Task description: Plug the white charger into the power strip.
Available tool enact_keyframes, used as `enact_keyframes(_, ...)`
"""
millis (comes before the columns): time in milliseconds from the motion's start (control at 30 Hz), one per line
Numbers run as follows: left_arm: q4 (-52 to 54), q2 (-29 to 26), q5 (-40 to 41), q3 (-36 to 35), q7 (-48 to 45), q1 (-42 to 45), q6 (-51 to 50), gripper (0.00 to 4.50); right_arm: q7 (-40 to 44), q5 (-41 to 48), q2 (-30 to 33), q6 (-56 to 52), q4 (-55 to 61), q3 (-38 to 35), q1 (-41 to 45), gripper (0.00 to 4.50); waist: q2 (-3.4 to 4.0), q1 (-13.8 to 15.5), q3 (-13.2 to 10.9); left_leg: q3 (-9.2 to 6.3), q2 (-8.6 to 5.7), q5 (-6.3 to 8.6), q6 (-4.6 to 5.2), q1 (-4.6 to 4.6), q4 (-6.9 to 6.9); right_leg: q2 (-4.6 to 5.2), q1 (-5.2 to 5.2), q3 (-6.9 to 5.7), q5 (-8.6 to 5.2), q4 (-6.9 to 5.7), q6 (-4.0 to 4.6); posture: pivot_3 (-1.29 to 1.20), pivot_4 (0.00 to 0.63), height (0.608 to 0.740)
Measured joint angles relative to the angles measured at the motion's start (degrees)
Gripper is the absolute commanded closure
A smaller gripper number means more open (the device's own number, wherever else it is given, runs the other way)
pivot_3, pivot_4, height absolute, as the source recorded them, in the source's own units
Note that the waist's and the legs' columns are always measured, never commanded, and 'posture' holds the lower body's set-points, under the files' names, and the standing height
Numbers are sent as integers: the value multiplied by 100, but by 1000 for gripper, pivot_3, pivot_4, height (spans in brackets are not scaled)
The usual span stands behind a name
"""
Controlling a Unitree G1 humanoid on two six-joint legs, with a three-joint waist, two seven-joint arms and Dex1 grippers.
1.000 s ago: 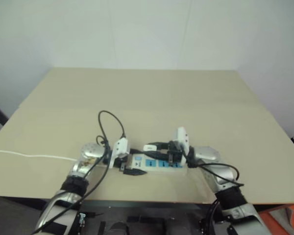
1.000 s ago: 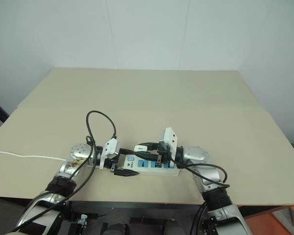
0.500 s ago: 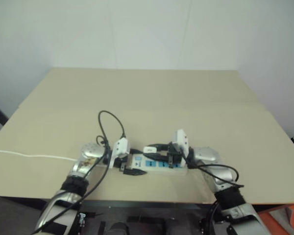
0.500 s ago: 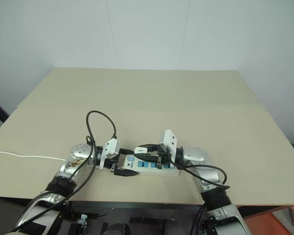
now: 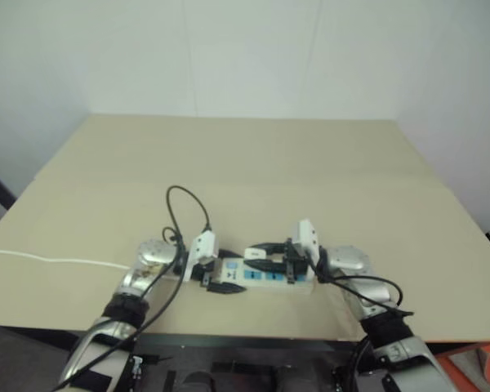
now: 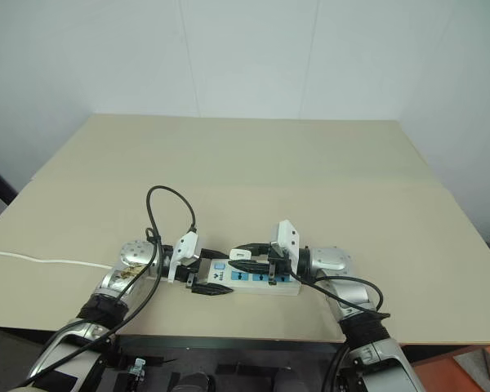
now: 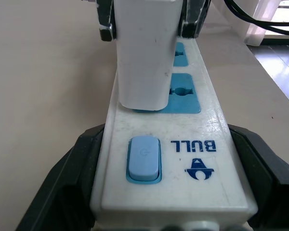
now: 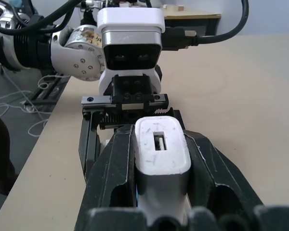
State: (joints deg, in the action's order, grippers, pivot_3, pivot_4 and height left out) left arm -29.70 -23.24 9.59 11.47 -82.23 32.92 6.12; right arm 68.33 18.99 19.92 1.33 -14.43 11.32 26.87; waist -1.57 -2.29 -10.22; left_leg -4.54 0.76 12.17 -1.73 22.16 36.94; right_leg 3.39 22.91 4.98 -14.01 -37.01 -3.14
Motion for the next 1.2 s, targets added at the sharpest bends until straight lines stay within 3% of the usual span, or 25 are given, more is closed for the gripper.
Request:
enact_keyframes(700,-6,-78,1,-3,10,-36,-7,1196,89,-155,-27,-192,-244,263,366,3320,1,-35,27,0,5,1,1,-36,-9,-4,-31,1,-19,2,-27,0,150,740)
enact_keyframes(1033,-3,-86,-5,6,23,-45,-10,1196,-42,-357,-1,-199,-28,327,87,96,-15,-33,37,0,6,1,0,-43,-9,-5,-38,-1,-21,4,-30,0,150,740)
enact_keyframes(1200,-3,-86,-5,6,22,-45,-14,1196,-60,-401,-1,-223,-12,328,82,16,-15,-34,38,0,7,1,0,-43,-9,-5,-40,-1,-21,7,-30,0,150,740)
